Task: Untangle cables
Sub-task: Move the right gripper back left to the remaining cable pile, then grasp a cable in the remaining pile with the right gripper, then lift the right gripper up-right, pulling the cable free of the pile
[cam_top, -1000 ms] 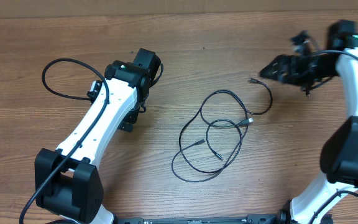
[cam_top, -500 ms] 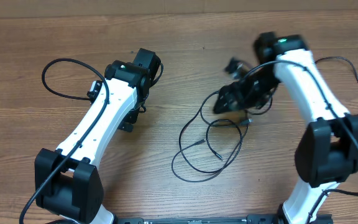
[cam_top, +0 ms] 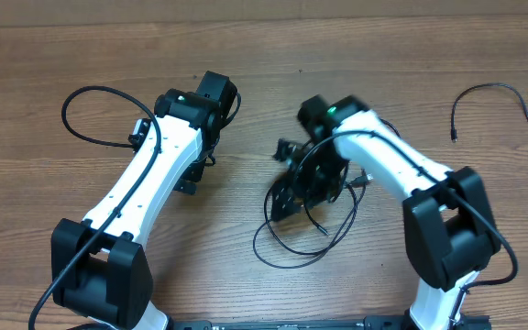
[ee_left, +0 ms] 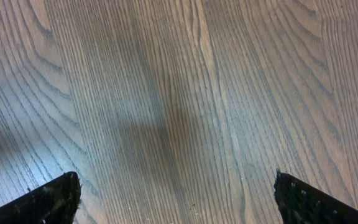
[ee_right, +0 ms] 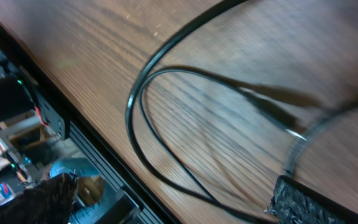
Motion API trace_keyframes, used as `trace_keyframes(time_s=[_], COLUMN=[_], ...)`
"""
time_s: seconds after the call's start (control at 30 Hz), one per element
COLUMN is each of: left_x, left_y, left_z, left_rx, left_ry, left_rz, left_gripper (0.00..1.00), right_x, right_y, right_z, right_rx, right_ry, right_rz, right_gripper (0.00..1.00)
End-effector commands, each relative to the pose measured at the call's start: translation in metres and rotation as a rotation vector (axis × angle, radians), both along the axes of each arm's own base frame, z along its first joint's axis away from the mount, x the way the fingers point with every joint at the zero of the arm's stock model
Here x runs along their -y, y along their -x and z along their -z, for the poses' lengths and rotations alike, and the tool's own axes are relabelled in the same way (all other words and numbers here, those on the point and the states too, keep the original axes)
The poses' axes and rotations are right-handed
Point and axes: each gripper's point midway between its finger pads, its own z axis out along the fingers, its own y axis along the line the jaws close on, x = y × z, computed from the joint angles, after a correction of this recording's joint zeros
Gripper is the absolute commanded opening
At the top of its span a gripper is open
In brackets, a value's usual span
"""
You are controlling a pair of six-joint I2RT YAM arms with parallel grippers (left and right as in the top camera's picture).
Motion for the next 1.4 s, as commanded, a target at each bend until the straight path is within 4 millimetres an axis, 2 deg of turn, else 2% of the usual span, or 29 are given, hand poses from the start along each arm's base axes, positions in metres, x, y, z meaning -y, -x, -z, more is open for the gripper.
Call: trace_keyframes(time_s=[0.0, 0.27, 0.3, 0.33, 0.4, 0.53, 0.63, 0.77, 0.87, 1.03, 1.2, 1.3, 1.37], left_x=[-0.003, -0.003, -0.003, -0.003, -0.003, -0.003, -0.003, -0.003, -0.003, -0.003, -0.003, -0.003, -0.003], left_y=[-0.003, -0.003, -0.003, -0.003, -0.003, -0.003, -0.003, -0.003, -0.003, -0.003, -0.003, -0.003, -0.003], left_z=[-0.004, -0.004, -0.004, -0.004, -0.004, -0.004, -0.004, -0.004, -0.004, -0.004, -0.004, -0.004, -0.004], left_rx=[0.008, 0.009, 0.008, 0.008, 0.008, 0.009, 0.008, 0.009, 0.008, 0.009, 0.009, 0.008, 0.008], left_ry=[-0.023, -0.023, -0.023, -0.023, -0.023, -0.023, -0.023, -0.023, -0.023, -0.023, -0.023, -0.023, -0.023], left_rz=[0.013, 0.013, 0.013, 0.013, 0.013, 0.012, 0.013, 0.013, 0.012, 0.013, 0.013, 0.013, 0.013], left_gripper=[1.0, 0.99, 1.0, 0.99, 1.0, 1.0, 0.99, 1.0, 1.0, 1.0, 0.99, 1.0, 1.0], right_x=[-0.011, -0.025, -0.027, -0.028, -0.03, -0.025, -0.023, -0.019, -0.019, -0.026, -0.033, -0.035, -0.028], right_y=[0.018, 0.045, 0.046, 0.046, 0.042, 0.028, 0.027, 0.02, 0.003, -0.042, -0.079, -0.09, -0.093], right_z=[0.016, 0.041, 0.043, 0.044, 0.046, 0.055, 0.055, 0.036, 0.0, -0.099, -0.228, -0.315, -0.371], right_rx=[-0.041, -0.041, -0.037, -0.031, -0.02, 0.019, 0.018, 0.023, 0.062, 0.227, 0.491, 0.696, 0.836], right_ry=[0.028, 0.042, 0.039, 0.036, 0.049, 0.142, 0.162, 0.161, 0.126, -0.008, -0.213, -0.365, -0.446], right_rz=[0.003, -0.033, -0.038, -0.038, -0.007, 0.088, 0.104, 0.125, 0.159, 0.229, 0.281, 0.323, 0.39], right_gripper=[1.0, 1.0, 0.87, 0.65, 0.04, 0.04, 0.04, 0.04, 0.04, 0.04, 0.04, 0.04, 0.04])
